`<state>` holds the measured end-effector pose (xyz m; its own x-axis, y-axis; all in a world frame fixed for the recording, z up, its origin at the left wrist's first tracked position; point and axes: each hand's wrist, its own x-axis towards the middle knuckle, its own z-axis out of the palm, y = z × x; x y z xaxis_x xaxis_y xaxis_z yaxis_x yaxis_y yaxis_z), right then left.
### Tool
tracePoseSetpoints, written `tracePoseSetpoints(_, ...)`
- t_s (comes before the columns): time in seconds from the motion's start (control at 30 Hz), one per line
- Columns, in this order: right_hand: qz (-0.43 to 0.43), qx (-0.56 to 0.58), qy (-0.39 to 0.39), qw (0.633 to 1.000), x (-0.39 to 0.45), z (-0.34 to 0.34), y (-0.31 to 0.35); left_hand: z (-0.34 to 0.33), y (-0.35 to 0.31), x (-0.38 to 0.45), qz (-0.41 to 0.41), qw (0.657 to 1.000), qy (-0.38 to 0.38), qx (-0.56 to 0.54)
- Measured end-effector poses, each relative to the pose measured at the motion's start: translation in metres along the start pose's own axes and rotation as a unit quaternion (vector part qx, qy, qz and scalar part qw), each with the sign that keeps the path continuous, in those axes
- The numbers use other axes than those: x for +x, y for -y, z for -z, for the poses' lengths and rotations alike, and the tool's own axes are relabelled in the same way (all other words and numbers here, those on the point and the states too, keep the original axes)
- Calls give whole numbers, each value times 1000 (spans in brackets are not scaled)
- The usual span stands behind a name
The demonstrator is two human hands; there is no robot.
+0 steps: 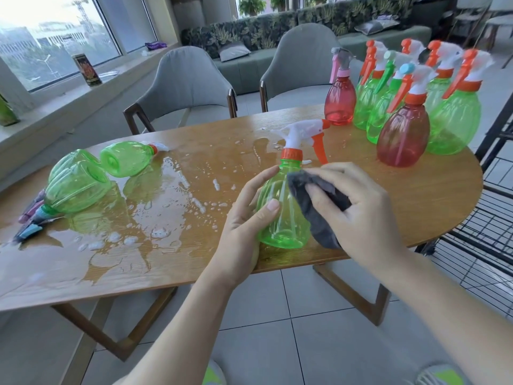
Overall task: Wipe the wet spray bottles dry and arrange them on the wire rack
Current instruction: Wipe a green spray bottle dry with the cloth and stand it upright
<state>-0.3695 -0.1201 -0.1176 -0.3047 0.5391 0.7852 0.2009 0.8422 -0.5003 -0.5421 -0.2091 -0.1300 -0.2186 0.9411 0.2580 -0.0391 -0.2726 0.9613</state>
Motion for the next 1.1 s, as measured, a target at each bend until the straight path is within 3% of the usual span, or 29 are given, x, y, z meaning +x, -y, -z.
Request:
tracePoseSetpoints(0.13,-67,24,-4,997,5,-3,-5,3,1,2,-14,1000,-17,12)
tracePoseSetpoints(0.37,-12,18,5,1000,-13,-4,1,11,7,4,-6,999,-42,27)
tracePoseSetpoints(0.53,-26,29,-7,999,-2,-4,0,5,4,1,-2,999,-24,45)
tracePoseSetpoints(0.9,127,14,68,989,-31,-7,0,1,-2,3,22,998,-61,11)
tracePoseSetpoints(1.1,153,-10,86,984,-37,0,-8,-2,-3,4,22,996,-82,-5)
